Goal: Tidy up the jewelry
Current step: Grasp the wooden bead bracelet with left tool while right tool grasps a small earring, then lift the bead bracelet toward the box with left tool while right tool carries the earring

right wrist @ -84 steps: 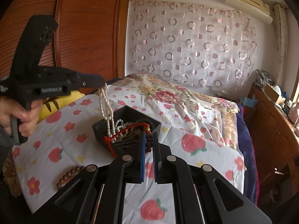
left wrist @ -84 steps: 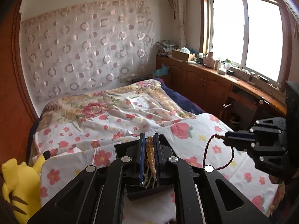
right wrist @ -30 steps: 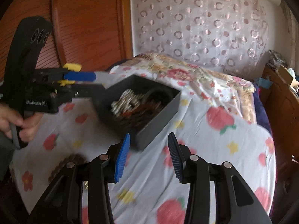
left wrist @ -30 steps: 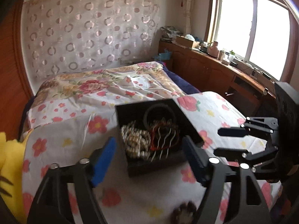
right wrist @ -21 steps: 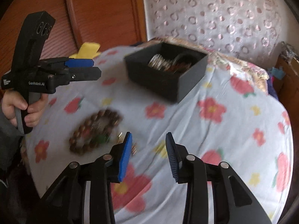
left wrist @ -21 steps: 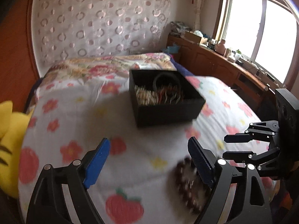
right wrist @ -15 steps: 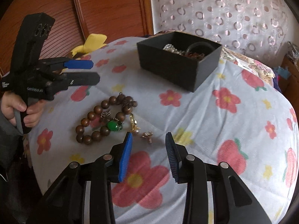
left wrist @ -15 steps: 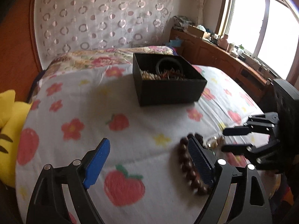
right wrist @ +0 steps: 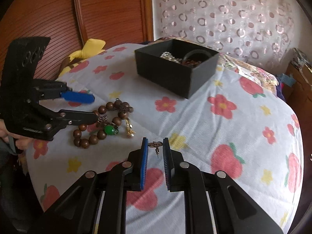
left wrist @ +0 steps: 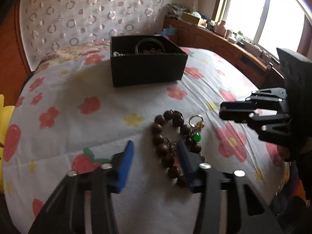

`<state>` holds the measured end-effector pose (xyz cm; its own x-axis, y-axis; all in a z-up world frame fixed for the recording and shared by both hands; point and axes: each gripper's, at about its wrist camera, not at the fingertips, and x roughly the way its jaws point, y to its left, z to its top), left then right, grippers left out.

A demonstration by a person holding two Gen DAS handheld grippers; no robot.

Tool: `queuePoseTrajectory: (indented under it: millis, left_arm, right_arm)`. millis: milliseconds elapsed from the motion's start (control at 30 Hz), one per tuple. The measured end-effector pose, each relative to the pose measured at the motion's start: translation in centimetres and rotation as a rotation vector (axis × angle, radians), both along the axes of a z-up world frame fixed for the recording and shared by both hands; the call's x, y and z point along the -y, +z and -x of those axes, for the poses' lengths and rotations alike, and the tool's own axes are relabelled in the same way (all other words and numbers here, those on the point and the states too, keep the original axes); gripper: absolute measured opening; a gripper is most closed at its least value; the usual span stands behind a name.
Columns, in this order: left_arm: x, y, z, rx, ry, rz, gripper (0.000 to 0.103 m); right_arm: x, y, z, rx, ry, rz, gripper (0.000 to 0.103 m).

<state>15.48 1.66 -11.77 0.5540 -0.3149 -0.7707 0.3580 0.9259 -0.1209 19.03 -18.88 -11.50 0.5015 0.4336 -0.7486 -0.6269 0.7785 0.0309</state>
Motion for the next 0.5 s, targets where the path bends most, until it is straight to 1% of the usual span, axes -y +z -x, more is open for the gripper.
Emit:
queuePoseTrajectory:
  millis: [33, 167, 233, 300, 367, 500]
  left_arm:
    - [0.1, -0.1, 0.1, 0.002, -0.001, -0.006, 0.033]
    - [0.8, -0.1, 0.3, 0.009, -0.013, -0.037, 0.031]
    - [1.0, -0.1, 0.3, 0.012, -0.015, -0.052, 0.013]
    - [1.1, 0.2, 0.2, 0.008, -0.032, -0.029, 0.012]
    - [1.3, 1.0, 0.6, 0.044, -0.037, -0.034, 0.012]
    - [1.2, 3.7, 1.4, 0.113, -0.04, 0.013, 0.012]
  right_arm:
    - [0.3, 0.0, 0.1, 0.001, -0.005, -0.001, 0.017]
    - [0.6, -0.1, 0.3, 0.002, -0.019, -0.008, 0.017]
    - [0.6, -0.2, 0.3, 0.002, -0.02, -0.013, 0.017]
    - [0.5, -0.1, 0.5, 0.006, -0.018, -0.018, 0.017]
    - [0.5, 0.0, 0.5, 0.01, -0.018, -0.025, 0.017]
    - [0.7, 0.3, 0.9, 0.019, -0.015, -0.037, 0.017]
